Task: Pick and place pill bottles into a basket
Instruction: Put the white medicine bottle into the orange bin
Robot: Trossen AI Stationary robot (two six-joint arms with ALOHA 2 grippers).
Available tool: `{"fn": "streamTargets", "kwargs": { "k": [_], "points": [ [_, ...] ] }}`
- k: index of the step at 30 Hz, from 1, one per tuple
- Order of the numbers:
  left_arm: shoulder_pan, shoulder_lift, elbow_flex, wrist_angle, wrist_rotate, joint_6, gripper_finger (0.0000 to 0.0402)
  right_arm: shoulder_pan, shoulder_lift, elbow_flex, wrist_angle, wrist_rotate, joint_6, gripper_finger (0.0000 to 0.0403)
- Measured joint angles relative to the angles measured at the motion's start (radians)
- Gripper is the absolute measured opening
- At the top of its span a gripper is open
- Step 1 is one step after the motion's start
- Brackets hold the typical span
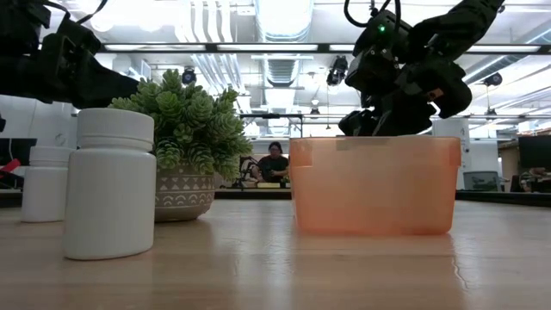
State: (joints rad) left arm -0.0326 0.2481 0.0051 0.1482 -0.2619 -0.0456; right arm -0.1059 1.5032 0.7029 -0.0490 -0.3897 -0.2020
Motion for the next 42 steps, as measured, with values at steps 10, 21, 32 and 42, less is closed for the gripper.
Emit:
{"fn": "streamTargets", "kwargs": {
  "k": [10, 21, 32, 42],
  "points": [
    [0.000, 0.000, 0.000, 0.000, 0.000, 0.000, 0.0218, 0.000, 0.000, 0.000, 0.000, 0.000, 0.011, 0.0184],
    [0.000, 0.000, 0.000, 0.000, 0.000, 0.000, 0.0218, 0.000, -0.009, 0.034, -0.008, 0.000, 0.016, 0.0184],
    [0.000, 0.000, 0.000, 0.000, 0.000, 0.000, 0.0218, 0.001, -0.011, 0.061, 0.012, 0.000, 0.018, 0.0184],
    [0.000, 0.000, 0.000, 0.000, 0.000, 0.000, 0.0218, 0.001, -0.011, 0.061, 0.030, -0.001, 0.081, 0.0180]
  ]
}}
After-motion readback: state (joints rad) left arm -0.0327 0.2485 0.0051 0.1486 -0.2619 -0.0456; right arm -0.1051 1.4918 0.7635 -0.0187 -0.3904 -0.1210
